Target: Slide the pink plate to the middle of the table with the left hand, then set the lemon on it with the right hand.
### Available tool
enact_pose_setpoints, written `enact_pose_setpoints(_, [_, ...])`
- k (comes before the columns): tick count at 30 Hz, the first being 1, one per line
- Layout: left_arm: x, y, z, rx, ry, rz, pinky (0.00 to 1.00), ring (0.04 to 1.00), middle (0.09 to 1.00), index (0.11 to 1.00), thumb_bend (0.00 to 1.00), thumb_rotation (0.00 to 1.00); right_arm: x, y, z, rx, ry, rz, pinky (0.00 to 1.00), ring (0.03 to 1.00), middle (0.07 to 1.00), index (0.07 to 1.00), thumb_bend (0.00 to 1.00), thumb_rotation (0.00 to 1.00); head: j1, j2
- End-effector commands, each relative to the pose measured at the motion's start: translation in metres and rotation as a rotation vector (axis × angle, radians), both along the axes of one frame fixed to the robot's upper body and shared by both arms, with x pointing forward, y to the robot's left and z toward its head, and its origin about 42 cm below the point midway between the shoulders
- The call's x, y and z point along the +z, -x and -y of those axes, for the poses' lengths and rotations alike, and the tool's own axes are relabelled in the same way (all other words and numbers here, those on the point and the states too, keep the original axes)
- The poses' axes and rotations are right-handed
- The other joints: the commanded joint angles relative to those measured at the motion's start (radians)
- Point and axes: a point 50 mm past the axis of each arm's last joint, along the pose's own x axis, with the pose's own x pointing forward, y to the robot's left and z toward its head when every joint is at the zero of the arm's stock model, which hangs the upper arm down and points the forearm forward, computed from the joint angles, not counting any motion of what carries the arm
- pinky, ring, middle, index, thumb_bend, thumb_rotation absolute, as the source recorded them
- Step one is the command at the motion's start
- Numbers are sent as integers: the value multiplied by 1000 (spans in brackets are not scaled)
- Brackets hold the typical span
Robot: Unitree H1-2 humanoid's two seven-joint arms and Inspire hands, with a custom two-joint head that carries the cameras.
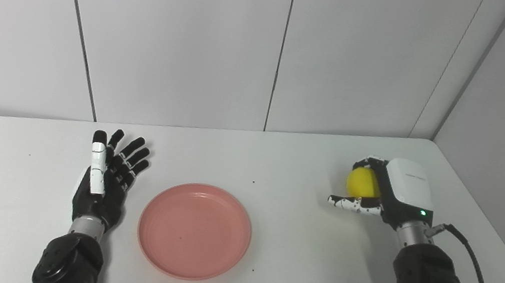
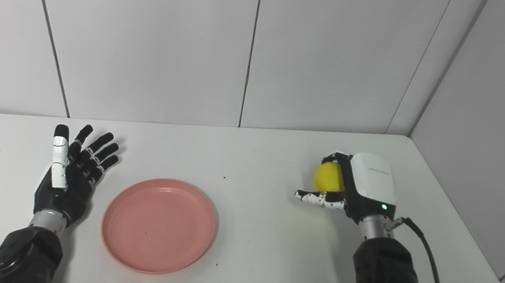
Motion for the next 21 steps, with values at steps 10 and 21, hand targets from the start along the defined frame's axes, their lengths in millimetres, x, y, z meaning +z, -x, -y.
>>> enact_pose_setpoints(10, [-50, 29, 11, 16, -42, -210, 838, 815, 814, 931, 760, 901, 75, -4, -39, 161, 52, 188, 158, 217, 292, 381, 668, 474, 109, -5])
enact_pose_setpoints(21, [-52, 33, 33, 22, -49, -219, 809, 786, 776, 910, 778, 901, 89, -2, -73, 292, 58, 192, 183, 245, 327, 399, 685, 429, 238, -15])
